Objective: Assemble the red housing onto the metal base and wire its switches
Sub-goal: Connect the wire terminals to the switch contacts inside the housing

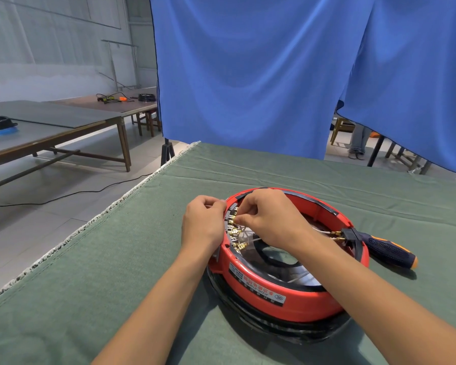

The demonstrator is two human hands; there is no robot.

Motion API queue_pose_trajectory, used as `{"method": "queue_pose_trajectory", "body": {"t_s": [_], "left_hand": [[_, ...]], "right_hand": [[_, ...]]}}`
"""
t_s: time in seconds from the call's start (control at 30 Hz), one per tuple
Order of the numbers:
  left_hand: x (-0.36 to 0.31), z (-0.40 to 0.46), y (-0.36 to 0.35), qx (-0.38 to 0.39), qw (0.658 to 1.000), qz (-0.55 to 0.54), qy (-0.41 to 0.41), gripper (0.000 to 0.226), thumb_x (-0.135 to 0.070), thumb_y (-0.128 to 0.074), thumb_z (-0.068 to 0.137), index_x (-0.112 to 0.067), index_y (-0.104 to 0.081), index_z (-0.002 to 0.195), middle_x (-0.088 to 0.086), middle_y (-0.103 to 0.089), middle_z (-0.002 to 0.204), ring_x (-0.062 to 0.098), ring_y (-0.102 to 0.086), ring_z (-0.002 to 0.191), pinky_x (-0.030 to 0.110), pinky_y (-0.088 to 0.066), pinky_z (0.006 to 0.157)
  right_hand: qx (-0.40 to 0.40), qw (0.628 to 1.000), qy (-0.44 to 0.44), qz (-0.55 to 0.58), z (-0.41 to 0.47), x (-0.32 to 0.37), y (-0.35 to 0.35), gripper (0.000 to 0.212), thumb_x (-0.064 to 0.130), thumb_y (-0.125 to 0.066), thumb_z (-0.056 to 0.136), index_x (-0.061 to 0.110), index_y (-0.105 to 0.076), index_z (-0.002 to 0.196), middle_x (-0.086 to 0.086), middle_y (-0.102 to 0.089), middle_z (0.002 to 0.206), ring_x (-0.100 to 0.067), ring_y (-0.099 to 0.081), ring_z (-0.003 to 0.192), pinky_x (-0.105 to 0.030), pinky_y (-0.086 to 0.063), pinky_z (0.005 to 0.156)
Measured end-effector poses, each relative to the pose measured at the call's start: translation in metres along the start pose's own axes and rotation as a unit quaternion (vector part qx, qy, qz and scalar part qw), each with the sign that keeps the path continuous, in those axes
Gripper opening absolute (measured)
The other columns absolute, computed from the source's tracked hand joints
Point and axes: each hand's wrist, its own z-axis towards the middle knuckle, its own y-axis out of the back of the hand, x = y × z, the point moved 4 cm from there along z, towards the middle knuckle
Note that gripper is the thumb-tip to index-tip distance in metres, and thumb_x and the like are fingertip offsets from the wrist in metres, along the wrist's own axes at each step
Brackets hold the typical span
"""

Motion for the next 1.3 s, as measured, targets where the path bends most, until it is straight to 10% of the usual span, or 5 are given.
{"method": "queue_pose_trajectory", "body": {"t_s": [0.83, 1.3], "left_hand": [[-0.014, -0.009, 0.013, -0.06, 0.959, 0.234, -0.149, 0.032, -0.038, -0.057, 0.089, -0.013, -0.074, 0.08, 0.009, -0.071, 0.08, 0.035, -0.063, 0.083, 0.037, -0.05, 0.072], [-0.02, -0.007, 0.015, -0.036, 0.949, 0.25, -0.189, 0.055, -0.03, -0.062, 0.088, -0.002, -0.045, 0.044, 0.008, -0.034, 0.041, 0.042, -0.046, 0.058, 0.041, -0.043, 0.058]], "right_hand": [[-0.007, 1.0, 0.008, -0.01, -0.003, -0.001, 0.003, 0.008, 0.028, -0.074, 0.08, 0.021, -0.075, 0.077, 0.012, -0.065, 0.07, -0.009, -0.061, 0.073, -0.031, -0.048, 0.075], [-0.014, 0.999, 0.027, -0.027, -0.002, 0.003, 0.004, 0.011, 0.028, -0.072, 0.081, 0.018, -0.076, 0.079, 0.01, -0.065, 0.072, -0.012, -0.06, 0.076, -0.031, -0.043, 0.079]]}}
